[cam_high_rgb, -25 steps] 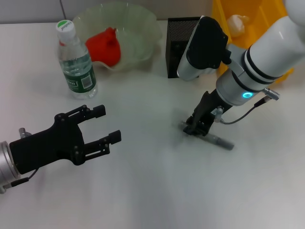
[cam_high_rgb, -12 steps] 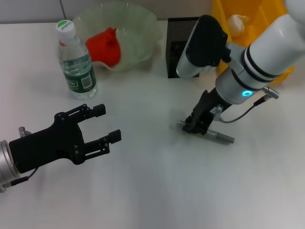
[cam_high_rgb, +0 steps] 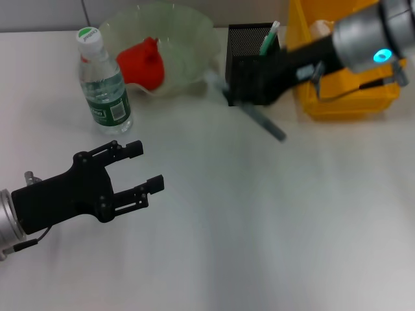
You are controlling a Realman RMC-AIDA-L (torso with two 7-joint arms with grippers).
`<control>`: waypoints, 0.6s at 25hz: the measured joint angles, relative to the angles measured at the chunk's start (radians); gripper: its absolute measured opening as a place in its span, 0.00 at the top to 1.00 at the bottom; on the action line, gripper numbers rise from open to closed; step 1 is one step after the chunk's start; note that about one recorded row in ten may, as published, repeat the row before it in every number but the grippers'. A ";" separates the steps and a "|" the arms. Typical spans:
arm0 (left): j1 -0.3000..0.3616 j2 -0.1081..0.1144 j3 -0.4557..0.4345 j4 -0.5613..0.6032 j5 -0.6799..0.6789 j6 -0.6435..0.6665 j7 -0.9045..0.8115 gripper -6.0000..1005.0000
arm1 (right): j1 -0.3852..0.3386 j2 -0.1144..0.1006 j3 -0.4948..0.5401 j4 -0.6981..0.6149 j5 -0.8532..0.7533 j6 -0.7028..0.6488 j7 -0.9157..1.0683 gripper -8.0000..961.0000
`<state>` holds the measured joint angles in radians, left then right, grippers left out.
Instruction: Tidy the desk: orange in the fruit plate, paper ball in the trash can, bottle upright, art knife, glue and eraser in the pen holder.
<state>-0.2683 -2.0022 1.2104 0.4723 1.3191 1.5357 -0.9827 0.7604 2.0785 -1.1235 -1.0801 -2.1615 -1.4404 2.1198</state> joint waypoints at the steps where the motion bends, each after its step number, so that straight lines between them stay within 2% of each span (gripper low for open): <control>1: 0.000 0.000 0.000 0.000 0.000 0.000 0.000 0.23 | -0.018 0.000 0.045 -0.001 0.062 0.001 -0.055 0.85; 3: 0.000 0.000 0.000 0.000 0.000 0.000 0.000 0.23 | -0.063 0.000 0.124 0.036 0.234 0.016 -0.221 0.85; 4: 0.000 0.000 0.000 0.000 0.000 0.000 0.000 0.23 | -0.063 0.000 0.124 0.036 0.234 0.016 -0.221 0.85; 7: 0.000 -0.001 0.000 0.000 -0.001 0.002 -0.001 0.23 | -0.099 0.000 0.162 0.111 0.377 0.060 -0.382 0.85; 8: 0.000 -0.001 0.000 0.000 -0.001 0.004 -0.001 0.23 | -0.114 0.000 0.171 0.181 0.469 0.104 -0.482 0.85; 9: 0.000 -0.002 0.000 0.000 -0.001 0.007 -0.001 0.23 | -0.114 0.000 0.171 0.181 0.469 0.104 -0.482 0.85; 13: -0.003 -0.004 0.000 0.000 0.000 0.016 -0.001 0.23 | -0.121 -0.001 0.173 0.323 0.634 0.192 -0.680 0.85; 15: -0.004 -0.004 0.000 0.000 0.000 0.020 -0.001 0.23 | -0.121 -0.001 0.173 0.340 0.653 0.210 -0.710 0.85</control>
<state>-0.2723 -2.0064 1.2103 0.4725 1.3191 1.5552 -0.9834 0.6395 2.0774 -0.9504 -0.7404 -1.5084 -1.2306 1.4094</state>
